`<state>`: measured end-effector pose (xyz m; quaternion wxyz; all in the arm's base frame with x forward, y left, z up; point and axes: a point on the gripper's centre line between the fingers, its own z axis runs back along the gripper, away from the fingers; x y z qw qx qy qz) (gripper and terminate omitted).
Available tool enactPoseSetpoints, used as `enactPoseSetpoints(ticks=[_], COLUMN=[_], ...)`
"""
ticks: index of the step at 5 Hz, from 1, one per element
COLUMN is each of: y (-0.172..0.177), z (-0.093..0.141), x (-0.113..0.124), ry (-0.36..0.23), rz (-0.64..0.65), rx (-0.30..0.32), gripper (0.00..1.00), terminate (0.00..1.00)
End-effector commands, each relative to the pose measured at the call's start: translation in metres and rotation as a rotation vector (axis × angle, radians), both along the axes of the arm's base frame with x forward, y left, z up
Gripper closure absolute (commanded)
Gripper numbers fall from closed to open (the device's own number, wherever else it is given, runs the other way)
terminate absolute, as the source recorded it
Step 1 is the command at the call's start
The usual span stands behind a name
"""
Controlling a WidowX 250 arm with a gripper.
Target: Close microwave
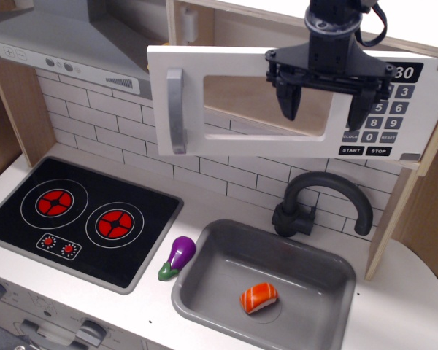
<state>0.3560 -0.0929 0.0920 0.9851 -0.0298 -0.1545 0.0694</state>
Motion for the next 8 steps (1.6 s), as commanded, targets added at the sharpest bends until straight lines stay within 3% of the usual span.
enactPoseSetpoints(ticks=[1,3,4,5,6,8], y=[0.009,0.014,0.008,0.01,0.015,0.034], z=[0.025,0.019,0.009,0.005,-0.001,-0.055], x=[0.025,0.035,0.004,-0.035,-0.048,-0.027], ry=[-0.158,-0.147,-0.114,-0.119,-0.102,0.018], rz=[0.01,0.038,-0.06,-0.138,-0.141,-0.028], rx=[0.002,0.012,0.018,0.031,0.034,0.1], gripper=[0.0,0.0,0.0,0.0,0.0,0.0], terminate=[0.0,0.0,0.0,0.0,0.0,0.0])
